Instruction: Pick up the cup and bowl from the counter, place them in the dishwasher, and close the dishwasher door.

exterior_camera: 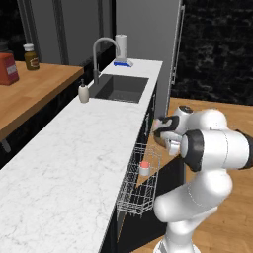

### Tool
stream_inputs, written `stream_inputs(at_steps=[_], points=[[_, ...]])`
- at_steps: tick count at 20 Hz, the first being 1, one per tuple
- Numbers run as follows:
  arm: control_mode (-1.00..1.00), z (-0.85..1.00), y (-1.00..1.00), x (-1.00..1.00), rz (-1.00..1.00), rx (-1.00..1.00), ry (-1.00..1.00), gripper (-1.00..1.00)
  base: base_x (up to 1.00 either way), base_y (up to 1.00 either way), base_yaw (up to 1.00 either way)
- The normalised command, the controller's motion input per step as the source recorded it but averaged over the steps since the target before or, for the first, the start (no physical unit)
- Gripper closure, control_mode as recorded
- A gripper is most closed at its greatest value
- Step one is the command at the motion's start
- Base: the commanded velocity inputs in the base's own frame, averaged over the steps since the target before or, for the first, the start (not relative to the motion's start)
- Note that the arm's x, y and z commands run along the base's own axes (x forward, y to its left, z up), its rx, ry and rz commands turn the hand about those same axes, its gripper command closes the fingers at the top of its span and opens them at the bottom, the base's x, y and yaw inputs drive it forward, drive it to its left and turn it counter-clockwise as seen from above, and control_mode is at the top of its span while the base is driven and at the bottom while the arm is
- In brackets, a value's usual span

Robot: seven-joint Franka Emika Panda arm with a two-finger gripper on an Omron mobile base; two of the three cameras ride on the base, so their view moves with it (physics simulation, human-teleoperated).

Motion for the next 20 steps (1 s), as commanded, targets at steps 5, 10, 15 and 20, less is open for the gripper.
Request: stream_inputs(at_steps=[5, 10, 15, 20], points=[[-1.0, -0.07, -0.25, -0.82, 0.45, 0.09, 0.05, 1.0, 0.0, 0.0, 0.0], [-1.0, -0.32, 0.03, -0.42, 0.34, 0.04, 0.12, 1.0, 0.0, 0.0, 0.0], [-1.0, -0.66, 0.16, -0.01, 0.11, 0.06, 0.21, 1.0, 0.0, 0.0, 0.0], [-1.0, -0.8, 0.32, 0.0, -0.01, 0.09, 0.17, 1.0, 0.0, 0.0, 0.0]])
